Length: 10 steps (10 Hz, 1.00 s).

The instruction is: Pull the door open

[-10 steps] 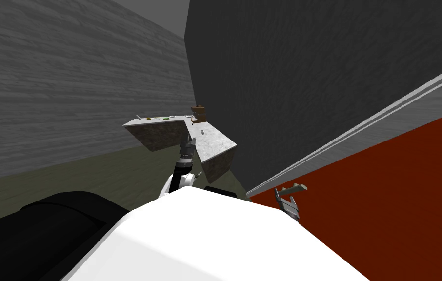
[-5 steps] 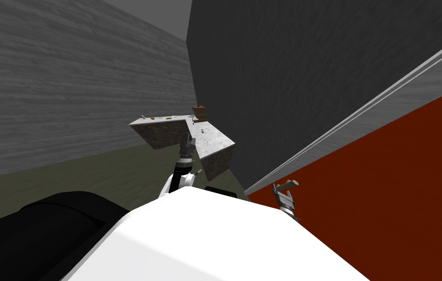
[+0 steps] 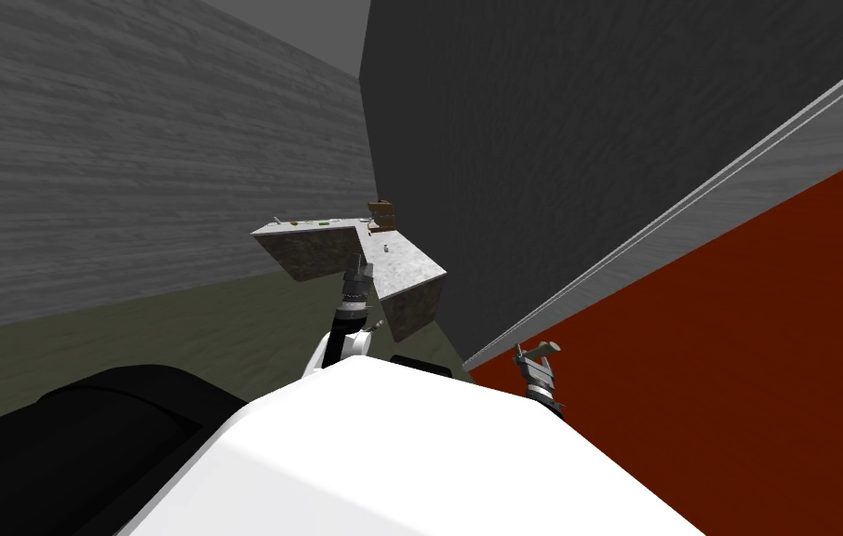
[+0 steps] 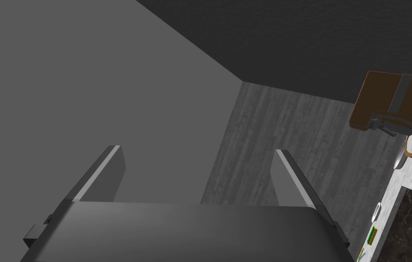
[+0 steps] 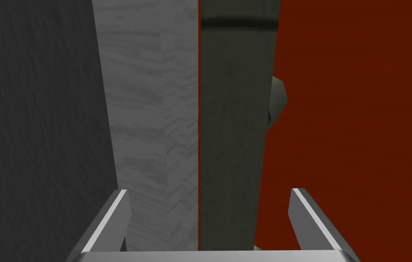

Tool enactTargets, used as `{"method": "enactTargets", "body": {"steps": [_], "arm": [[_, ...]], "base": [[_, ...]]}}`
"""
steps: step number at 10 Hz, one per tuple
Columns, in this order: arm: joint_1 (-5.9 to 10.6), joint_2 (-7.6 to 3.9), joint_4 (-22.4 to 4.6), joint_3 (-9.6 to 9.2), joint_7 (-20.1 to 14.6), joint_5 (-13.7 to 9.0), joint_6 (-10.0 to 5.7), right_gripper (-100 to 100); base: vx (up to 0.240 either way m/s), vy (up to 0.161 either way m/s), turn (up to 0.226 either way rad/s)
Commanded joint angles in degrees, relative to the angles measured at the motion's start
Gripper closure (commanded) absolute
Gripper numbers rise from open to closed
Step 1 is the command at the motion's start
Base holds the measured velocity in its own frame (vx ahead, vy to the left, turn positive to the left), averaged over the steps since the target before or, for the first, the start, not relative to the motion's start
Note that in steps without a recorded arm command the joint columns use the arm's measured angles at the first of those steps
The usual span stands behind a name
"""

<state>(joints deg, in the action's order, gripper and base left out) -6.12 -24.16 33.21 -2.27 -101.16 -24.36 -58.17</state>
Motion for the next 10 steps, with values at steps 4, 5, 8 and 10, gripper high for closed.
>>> {"method": "enactTargets", "body": {"steps": [4,5,8,10], "arm": [[0.0,0.0,0.0,0.0,0.0,0.0,0.0,100],[0.0,0.0,0.0,0.0,0.0,0.0,0.0,100],[-0.28,-0.15,-0.16,0.96,0.1,-0.8,0.4,100],[-0.49,-0.27,-0.3,2.01,0.3,-1.67,0.92,100]], "base": [[-0.003,-0.001,-0.005],[0.0,0.0,0.0],[0.008,0.041,-0.028],[0.007,0.229,-0.138]]}}
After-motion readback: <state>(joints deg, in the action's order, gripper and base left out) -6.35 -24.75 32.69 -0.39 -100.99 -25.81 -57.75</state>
